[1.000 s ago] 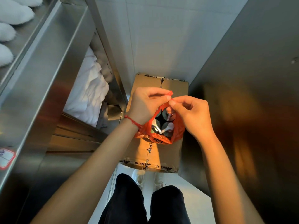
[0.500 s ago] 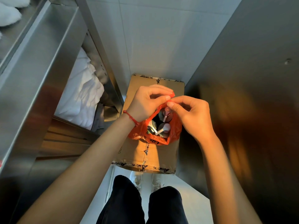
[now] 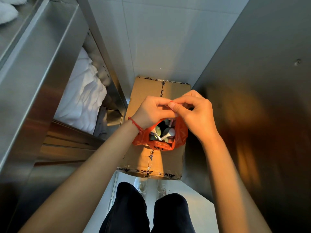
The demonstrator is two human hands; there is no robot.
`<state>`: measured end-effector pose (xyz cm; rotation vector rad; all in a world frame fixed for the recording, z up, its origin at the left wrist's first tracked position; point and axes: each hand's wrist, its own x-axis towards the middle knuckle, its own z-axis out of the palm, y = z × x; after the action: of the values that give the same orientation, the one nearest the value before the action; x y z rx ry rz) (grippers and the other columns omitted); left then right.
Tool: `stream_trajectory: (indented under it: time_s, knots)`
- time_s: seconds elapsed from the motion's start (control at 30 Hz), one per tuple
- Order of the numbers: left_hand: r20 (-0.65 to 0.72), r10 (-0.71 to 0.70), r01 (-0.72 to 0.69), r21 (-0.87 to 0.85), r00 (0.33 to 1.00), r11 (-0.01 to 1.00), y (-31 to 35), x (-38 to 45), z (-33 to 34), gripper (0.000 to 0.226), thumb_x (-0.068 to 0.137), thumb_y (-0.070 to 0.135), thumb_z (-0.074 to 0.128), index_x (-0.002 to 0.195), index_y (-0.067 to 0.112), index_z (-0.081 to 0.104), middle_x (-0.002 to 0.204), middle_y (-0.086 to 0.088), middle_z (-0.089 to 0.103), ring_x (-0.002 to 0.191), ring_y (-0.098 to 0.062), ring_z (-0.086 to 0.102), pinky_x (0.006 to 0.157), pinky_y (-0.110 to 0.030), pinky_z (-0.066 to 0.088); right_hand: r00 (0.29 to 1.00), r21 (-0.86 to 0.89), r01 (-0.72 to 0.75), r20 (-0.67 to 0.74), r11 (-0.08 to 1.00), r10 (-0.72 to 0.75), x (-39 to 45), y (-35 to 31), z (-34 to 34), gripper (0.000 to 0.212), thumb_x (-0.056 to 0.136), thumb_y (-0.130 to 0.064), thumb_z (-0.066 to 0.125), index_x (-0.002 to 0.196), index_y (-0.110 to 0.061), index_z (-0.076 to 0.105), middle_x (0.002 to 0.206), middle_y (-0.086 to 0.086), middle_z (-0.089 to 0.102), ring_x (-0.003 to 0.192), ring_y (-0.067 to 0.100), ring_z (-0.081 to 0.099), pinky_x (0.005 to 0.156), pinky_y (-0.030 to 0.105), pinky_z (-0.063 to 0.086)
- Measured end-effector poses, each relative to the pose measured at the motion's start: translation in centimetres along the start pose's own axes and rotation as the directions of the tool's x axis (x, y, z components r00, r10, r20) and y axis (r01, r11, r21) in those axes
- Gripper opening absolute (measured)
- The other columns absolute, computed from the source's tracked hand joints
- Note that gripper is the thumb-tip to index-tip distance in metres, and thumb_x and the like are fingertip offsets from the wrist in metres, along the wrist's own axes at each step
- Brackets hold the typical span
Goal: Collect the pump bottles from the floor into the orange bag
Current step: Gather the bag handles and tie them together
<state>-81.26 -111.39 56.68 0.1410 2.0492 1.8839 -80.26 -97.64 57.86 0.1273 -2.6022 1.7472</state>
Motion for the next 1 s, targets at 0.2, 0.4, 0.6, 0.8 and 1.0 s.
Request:
stream_trajectory:
  time_s: [0.2, 0.4, 0.6, 0.8, 1.0]
  knots:
    - [-0.076, -0.087, 0.076, -0.14, 0.993, 0.987, -0.2, 0.1, 0.1, 0.017, 0.085, -0.005, 0.051, 0.099, -0.007, 0.061, 0.042, 0.007, 0.063, 0.044, -0.002, 0.059, 0.05, -0.011, 0.049, 0.991, 0.188, -0.129, -0.024, 0.974, 0.135, -0.5, 2.0, 0.0, 0.016, 0.087, -0.01, 0.057, 0.098, -0.016, 0.067, 0.099, 0.017, 0.066, 0.086, 0.011, 0.059, 0.078, 0.022, 0.046]
    - [-0.033, -0.135, 0.128, -0.16, 0.99, 0.979, 0.0, 0.0, -0.3, 0.018, 0.088, 0.0, 0.049, 0.089, 0.008, 0.064, 0.048, 0.006, 0.067, 0.05, -0.004, 0.064, 0.053, -0.012, 0.052, 0.986, 0.248, -0.142, -0.051, 0.958, 0.159, -1.2, 2.7, 0.8, 0.02, 0.08, -0.004, 0.065, 0.097, -0.014, 0.068, 0.089, 0.008, 0.069, 0.08, 0.006, 0.064, 0.074, 0.017, 0.05]
    - [-0.106, -0.121, 0.103, -0.161, 0.987, 0.982, 0.2, -0.4, -0.1, 0.018, 0.086, 0.003, 0.053, 0.08, 0.012, 0.067, 0.049, 0.007, 0.068, 0.048, -0.005, 0.064, 0.05, -0.012, 0.052, 0.97, 0.242, -0.117, -0.179, 0.963, 0.163, -1.3, 3.0, 1.4, 0.006, 0.073, -0.005, 0.072, 0.078, -0.009, 0.071, 0.073, 0.0, 0.065, 0.067, 0.001, 0.058, 0.065, 0.014, 0.045]
    - [-0.24, -0.261, 0.209, -0.222, 0.935, 0.953, 0.0, -0.1, -0.6, 0.013, 0.086, 0.005, 0.054, 0.088, 0.001, 0.067, 0.035, 0.007, 0.055, 0.031, -0.001, 0.049, 0.034, -0.01, 0.037, 0.944, 0.276, -0.084, -0.285, 0.957, 0.165, -2.1, 3.1, 2.0, 0.006, 0.075, -0.008, 0.071, 0.071, -0.012, 0.069, 0.07, 0.002, 0.063, 0.063, 0.0, 0.055, 0.062, 0.013, 0.043]
    - [-0.155, -0.467, 0.353, -0.463, 0.871, 0.813, -0.4, 0.4, -0.7, 0.018, 0.083, 0.002, 0.055, 0.071, 0.008, 0.067, 0.047, -0.001, 0.067, 0.041, -0.01, 0.061, 0.039, -0.017, 0.048, 0.988, 0.242, 0.037, -0.152, 0.97, 0.0, -3.4, 2.9, 2.7, 0.011, 0.072, 0.001, 0.072, 0.076, -0.008, 0.069, 0.071, 0.002, 0.059, 0.062, 0.007, 0.052, 0.06, 0.017, 0.043]
